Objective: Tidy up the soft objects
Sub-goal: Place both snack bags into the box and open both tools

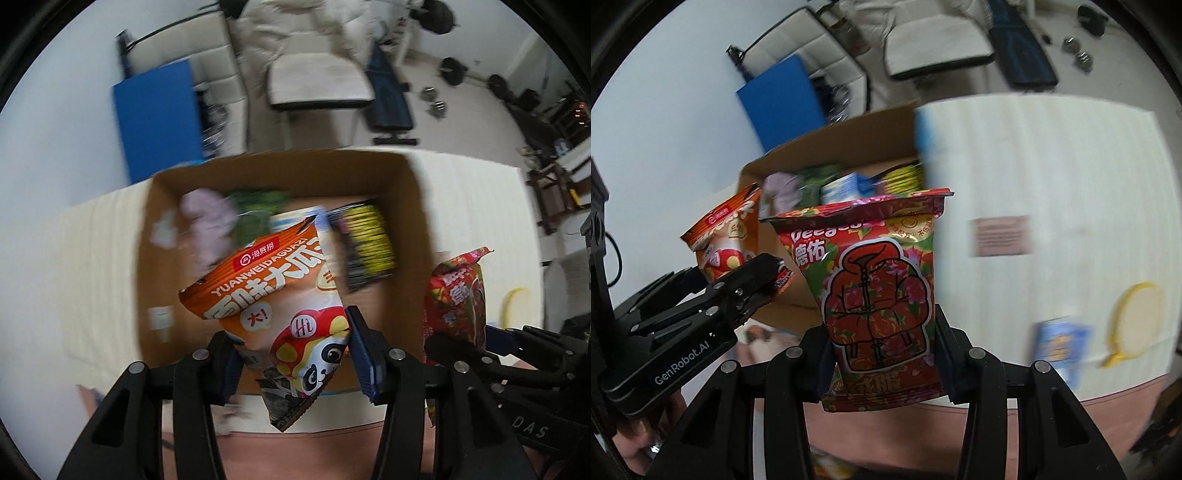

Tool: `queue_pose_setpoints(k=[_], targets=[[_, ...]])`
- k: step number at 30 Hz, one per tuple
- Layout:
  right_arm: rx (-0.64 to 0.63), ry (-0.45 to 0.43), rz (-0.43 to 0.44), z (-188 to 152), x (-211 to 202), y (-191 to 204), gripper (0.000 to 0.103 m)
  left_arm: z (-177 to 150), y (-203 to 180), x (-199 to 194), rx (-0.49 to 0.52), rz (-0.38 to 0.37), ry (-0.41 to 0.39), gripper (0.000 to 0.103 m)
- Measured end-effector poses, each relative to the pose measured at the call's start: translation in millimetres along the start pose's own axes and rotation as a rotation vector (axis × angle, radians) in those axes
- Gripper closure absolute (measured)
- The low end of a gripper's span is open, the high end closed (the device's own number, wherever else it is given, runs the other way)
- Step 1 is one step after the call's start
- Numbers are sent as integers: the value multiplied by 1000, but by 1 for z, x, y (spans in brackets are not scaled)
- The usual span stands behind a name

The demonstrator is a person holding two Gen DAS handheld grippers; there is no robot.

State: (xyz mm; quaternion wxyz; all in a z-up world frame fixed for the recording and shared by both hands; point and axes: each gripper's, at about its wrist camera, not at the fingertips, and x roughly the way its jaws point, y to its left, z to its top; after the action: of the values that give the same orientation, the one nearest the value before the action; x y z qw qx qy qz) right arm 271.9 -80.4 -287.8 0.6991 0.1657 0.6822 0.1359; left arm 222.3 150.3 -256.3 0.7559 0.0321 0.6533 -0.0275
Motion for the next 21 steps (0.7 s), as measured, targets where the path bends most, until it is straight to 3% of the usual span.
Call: queue_pose_setpoints(k=[3,9,11,17,21], targets=[[28,43,41,1,40,52,55,-2,39,21,-27,11,66,55],[79,113,60,16,112,107,55,5,92,70,-67,-6,191,55],[92,124,52,31,130,106,55,8,104,82,-78,-14,218,55],[118,146,23,31,165,114,55,8,117,104,-95,-11,276,55],[122,202,59,35,191,120,54,5,127,109,-122,-30,323,54]])
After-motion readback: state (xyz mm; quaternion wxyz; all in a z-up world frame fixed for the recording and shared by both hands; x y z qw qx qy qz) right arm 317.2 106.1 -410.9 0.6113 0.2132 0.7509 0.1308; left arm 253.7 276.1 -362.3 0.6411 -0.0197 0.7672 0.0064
